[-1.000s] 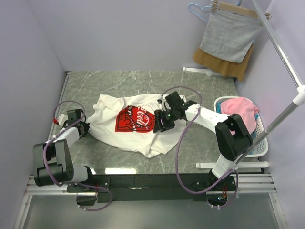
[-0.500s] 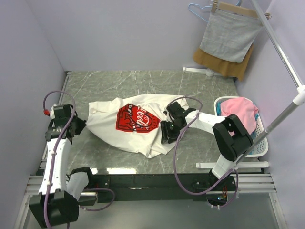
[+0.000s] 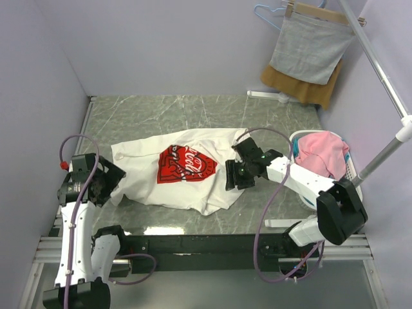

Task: Fold and stack the t-shirts
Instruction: Fold the flattened tshirt in 1/3 of the way

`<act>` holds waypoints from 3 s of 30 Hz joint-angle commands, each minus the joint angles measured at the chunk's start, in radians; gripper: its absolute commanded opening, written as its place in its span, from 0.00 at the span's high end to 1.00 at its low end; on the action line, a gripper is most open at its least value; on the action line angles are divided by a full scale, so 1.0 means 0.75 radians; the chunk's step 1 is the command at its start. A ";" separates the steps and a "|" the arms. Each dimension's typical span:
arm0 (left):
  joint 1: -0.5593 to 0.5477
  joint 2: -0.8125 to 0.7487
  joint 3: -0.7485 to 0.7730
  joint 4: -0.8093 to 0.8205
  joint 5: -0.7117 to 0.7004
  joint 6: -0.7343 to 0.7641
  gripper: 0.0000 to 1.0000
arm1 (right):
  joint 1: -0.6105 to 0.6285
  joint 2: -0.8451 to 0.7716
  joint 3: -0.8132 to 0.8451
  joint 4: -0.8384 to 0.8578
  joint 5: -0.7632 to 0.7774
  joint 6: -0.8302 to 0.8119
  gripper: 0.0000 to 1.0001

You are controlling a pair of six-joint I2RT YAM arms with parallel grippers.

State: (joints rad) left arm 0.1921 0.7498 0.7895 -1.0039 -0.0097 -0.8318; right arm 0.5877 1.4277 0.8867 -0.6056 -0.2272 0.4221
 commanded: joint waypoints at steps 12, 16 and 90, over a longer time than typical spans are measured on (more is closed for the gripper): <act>0.010 0.875 0.407 0.819 -0.114 0.135 0.00 | -0.524 0.423 0.656 0.241 0.046 0.057 0.36; 0.036 1.131 0.563 0.858 -0.189 0.199 0.01 | -0.597 0.758 0.944 0.212 -0.079 0.061 0.36; 0.067 0.281 1.418 0.363 0.755 0.448 0.99 | -0.285 -0.607 1.102 -0.041 -0.143 -0.201 1.00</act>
State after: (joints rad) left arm 0.2398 0.9764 1.7916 -0.6323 0.5144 -0.5316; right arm 0.3454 1.0409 1.7370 -0.6056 -0.3462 0.2790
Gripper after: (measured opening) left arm 0.034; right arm 0.028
